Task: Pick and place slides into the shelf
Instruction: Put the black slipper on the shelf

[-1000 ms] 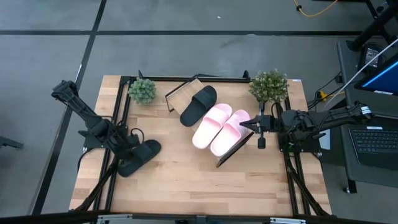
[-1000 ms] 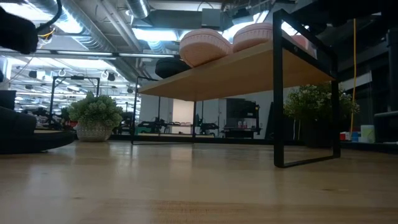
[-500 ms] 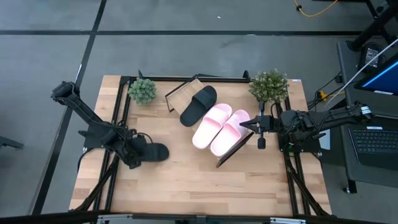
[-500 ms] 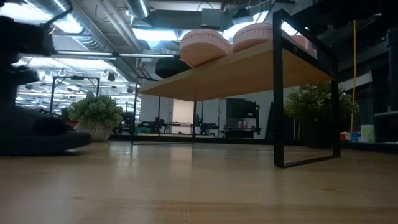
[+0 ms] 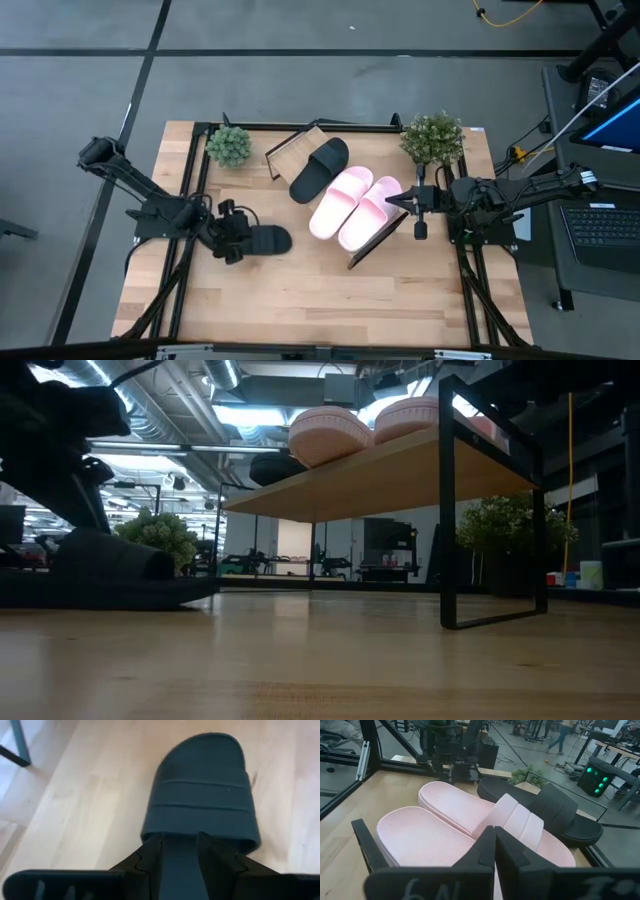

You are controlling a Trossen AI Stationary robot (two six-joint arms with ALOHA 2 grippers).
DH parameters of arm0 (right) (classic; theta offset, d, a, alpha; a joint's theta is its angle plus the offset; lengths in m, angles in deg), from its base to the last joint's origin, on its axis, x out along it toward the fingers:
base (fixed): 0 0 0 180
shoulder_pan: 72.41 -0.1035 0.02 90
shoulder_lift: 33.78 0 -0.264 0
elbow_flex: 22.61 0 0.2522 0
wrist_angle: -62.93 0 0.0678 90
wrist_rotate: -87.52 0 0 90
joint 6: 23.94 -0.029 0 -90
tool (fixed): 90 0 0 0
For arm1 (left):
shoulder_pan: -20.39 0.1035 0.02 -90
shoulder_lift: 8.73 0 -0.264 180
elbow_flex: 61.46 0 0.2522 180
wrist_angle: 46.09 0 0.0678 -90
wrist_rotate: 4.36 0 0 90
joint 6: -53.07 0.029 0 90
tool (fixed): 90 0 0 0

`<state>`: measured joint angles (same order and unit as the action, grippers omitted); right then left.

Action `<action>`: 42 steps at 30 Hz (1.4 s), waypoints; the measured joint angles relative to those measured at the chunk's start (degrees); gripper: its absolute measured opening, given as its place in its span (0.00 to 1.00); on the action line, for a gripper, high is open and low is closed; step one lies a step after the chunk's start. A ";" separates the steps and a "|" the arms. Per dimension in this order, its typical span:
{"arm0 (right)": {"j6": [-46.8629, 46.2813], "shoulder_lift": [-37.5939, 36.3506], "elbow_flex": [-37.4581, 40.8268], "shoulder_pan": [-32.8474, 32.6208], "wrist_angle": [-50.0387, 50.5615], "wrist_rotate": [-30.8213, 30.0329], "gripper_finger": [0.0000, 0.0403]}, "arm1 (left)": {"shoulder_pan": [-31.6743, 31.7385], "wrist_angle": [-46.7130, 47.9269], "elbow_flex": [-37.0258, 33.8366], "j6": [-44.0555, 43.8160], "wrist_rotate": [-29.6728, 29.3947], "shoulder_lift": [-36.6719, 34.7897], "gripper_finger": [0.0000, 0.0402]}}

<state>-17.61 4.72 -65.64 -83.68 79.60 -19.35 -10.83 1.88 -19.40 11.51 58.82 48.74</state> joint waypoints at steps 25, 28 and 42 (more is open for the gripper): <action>-3.10 -0.02 0.01 -0.02 2.94 0.00 0.01 | 2.12 2.82 -0.04 16.35 -3.34 1.86 0.27; -3.10 -0.02 0.00 -0.02 2.93 0.00 0.01 | 2.12 2.78 -0.04 18.08 -3.39 3.51 0.27; -3.05 -0.02 0.00 -0.02 2.87 0.00 0.01 | 2.12 -2.02 -0.04 18.46 -6.01 7.43 0.27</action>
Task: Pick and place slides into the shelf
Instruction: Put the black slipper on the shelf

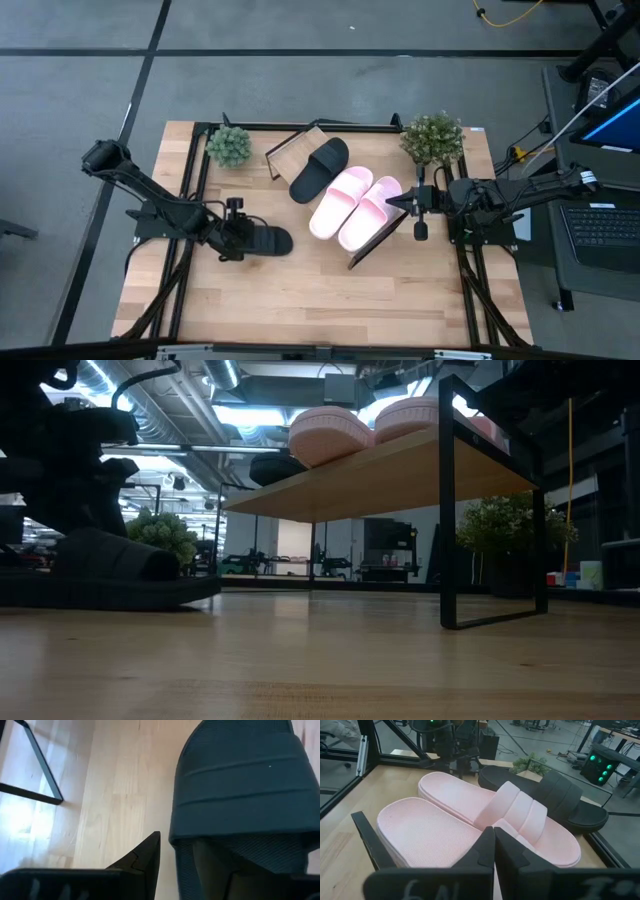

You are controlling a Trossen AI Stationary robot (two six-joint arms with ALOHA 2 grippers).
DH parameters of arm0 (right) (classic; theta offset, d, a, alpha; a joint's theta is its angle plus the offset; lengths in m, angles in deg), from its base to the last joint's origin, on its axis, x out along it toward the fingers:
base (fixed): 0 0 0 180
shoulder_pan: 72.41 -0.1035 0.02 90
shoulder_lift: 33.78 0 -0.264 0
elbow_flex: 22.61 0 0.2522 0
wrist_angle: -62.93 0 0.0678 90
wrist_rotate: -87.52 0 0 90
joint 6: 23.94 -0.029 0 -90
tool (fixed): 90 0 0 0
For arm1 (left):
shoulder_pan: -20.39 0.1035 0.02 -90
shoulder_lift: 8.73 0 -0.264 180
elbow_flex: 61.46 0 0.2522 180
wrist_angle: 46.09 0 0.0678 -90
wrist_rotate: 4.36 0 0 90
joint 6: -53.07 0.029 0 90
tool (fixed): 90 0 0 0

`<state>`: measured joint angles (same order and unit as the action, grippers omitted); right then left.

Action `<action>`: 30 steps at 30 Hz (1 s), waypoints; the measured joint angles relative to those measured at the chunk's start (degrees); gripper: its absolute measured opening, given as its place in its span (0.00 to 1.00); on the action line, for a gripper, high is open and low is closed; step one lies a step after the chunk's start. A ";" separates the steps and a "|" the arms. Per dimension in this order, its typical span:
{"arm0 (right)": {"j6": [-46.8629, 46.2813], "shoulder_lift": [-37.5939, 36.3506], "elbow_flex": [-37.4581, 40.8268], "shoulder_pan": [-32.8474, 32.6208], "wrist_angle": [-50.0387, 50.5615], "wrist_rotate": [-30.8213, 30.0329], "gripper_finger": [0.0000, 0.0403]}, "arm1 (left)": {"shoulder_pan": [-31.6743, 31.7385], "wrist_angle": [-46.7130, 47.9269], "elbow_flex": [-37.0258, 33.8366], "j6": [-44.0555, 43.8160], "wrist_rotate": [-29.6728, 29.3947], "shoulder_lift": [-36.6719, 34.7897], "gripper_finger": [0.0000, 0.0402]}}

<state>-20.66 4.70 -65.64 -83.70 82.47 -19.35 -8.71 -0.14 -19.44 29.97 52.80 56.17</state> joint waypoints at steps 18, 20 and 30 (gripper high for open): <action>0.03 0.00 0.00 0.00 -0.02 0.00 0.01 | 1.86 -7.50 0.00 6.55 1.22 0.06 0.27; 0.03 0.00 0.01 0.00 -0.02 0.00 0.01 | 2.41 -7.50 0.00 5.12 2.85 0.06 0.27; 0.16 0.00 0.00 0.02 -0.02 0.00 0.01 | 3.61 -7.35 0.00 1.93 11.28 0.04 0.27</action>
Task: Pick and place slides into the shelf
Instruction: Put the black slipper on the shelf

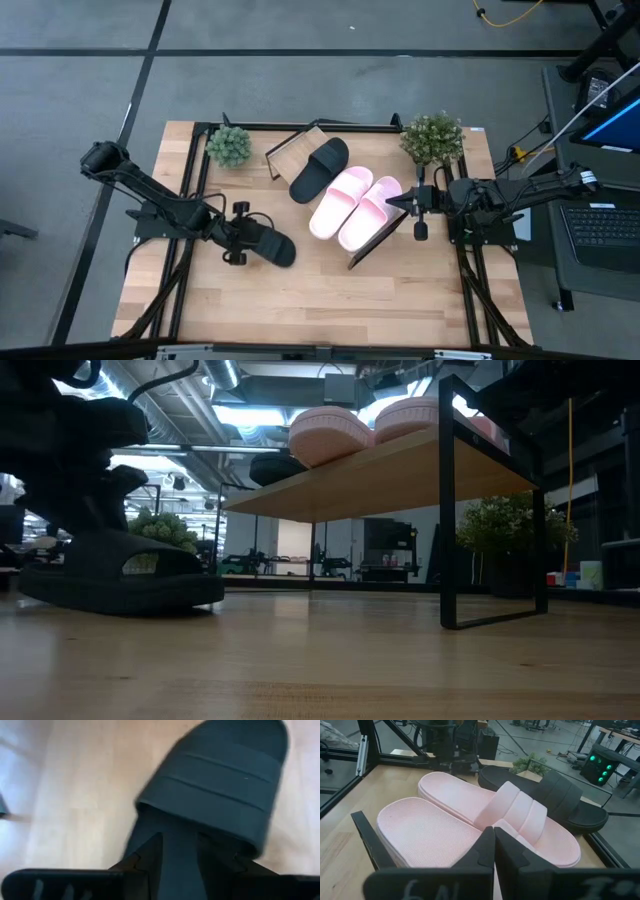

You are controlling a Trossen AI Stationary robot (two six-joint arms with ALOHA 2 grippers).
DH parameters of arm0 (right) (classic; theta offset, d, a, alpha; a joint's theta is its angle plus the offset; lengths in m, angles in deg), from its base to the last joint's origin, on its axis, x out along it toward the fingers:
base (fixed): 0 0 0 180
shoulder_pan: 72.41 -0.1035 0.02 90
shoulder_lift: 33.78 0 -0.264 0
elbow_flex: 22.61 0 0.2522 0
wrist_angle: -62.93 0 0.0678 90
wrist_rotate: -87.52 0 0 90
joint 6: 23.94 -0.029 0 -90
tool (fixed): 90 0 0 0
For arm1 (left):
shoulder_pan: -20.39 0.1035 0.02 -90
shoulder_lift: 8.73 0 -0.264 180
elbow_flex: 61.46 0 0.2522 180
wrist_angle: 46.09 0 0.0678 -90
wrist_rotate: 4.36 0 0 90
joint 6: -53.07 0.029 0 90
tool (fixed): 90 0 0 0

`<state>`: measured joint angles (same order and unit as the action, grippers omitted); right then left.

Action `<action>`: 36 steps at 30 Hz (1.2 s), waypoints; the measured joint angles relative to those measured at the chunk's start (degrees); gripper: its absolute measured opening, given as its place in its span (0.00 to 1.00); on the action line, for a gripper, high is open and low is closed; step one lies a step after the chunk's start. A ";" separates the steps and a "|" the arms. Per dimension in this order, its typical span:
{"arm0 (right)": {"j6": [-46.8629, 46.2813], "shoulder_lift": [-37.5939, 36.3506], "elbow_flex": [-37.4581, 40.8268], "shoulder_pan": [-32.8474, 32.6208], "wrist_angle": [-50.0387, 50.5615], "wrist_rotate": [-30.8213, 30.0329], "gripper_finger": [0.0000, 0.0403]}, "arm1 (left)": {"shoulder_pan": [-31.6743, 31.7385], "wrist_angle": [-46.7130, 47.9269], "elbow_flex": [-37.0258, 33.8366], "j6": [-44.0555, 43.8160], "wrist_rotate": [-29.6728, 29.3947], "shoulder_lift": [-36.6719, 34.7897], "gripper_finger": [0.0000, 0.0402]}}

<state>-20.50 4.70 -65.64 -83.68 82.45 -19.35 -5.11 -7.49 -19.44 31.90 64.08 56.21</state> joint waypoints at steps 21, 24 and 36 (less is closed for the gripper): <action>0.04 0.00 0.02 0.00 0.04 0.00 0.01 | 1.60 -0.59 0.00 7.13 -8.21 0.00 0.27; 0.04 0.01 0.00 0.00 0.04 0.00 0.01 | 1.62 -0.57 0.00 8.26 -8.06 0.00 0.27; -0.22 0.02 0.02 0.00 0.02 0.00 0.01 | 2.31 -0.32 0.00 8.31 -8.32 0.25 0.27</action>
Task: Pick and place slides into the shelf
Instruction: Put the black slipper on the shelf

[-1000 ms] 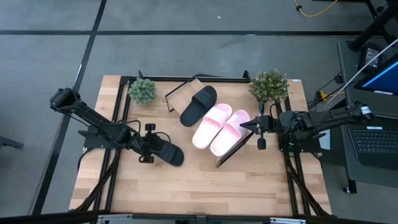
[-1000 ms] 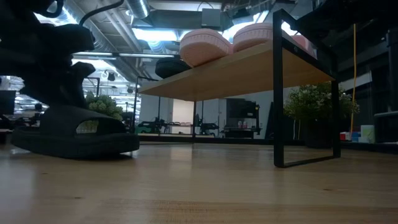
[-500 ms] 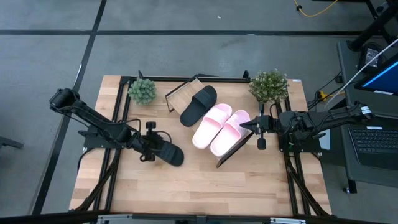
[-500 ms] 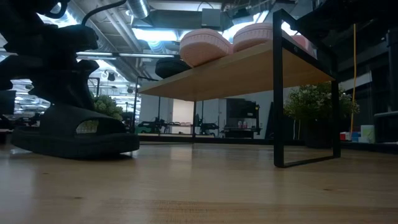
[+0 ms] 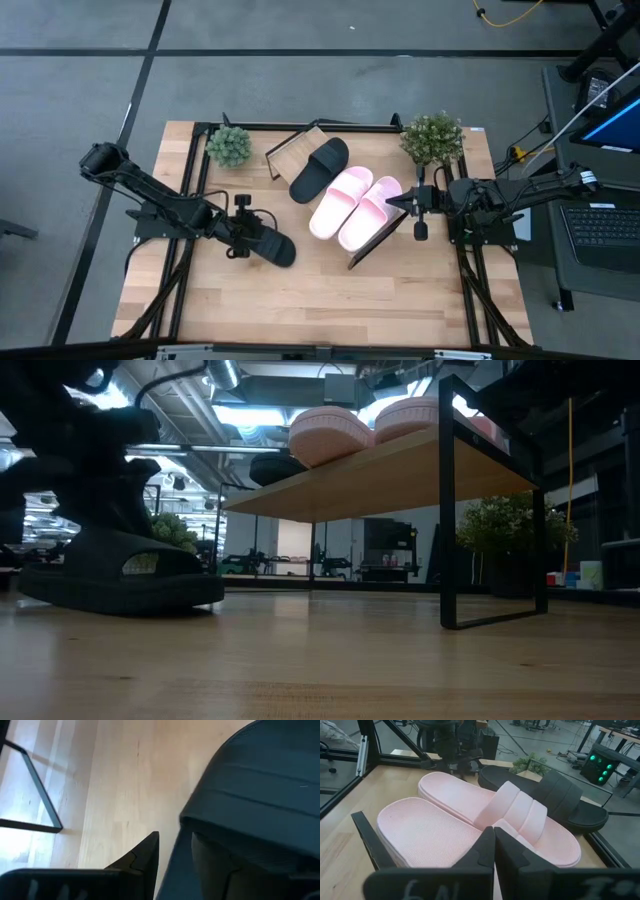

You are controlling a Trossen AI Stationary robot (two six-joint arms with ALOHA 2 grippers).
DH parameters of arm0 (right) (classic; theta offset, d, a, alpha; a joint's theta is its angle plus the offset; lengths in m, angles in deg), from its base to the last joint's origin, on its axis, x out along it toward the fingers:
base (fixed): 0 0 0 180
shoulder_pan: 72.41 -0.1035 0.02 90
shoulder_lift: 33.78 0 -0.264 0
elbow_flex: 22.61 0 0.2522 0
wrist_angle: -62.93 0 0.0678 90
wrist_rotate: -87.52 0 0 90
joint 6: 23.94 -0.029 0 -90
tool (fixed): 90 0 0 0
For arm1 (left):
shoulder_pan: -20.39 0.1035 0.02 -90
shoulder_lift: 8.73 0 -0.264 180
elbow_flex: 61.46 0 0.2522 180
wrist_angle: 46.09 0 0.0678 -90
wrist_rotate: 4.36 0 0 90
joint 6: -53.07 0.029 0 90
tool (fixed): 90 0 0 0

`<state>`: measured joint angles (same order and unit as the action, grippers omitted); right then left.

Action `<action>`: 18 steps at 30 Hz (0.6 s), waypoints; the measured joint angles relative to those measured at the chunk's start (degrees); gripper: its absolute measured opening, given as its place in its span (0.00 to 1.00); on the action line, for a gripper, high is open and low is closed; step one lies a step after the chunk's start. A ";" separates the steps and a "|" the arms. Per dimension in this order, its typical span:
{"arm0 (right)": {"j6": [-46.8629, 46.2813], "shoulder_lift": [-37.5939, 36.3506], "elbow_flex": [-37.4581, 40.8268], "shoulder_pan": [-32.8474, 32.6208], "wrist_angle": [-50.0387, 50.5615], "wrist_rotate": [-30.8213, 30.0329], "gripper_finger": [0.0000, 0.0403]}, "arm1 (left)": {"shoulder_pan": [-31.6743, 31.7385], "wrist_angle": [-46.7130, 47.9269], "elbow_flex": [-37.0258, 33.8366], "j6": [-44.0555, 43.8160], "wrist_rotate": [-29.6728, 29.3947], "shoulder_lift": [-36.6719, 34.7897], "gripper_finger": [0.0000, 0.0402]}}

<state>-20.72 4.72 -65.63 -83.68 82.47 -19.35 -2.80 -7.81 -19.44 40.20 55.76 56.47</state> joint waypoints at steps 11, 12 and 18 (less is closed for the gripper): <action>-0.13 0.00 -0.02 -0.02 -0.87 0.00 0.01 | 3.36 -0.92 0.00 5.56 0.48 6.95 0.27; -0.13 0.00 -0.01 -0.02 -0.87 0.02 0.01 | 3.36 -1.19 0.00 5.91 0.44 7.19 0.27; -0.06 0.00 -0.02 0.00 -0.85 0.02 0.01 | 3.36 -3.77 0.00 6.00 0.59 7.33 0.27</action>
<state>-20.78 4.72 -65.64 -83.68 81.62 -19.33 0.56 -11.58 -19.44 46.21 56.35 63.80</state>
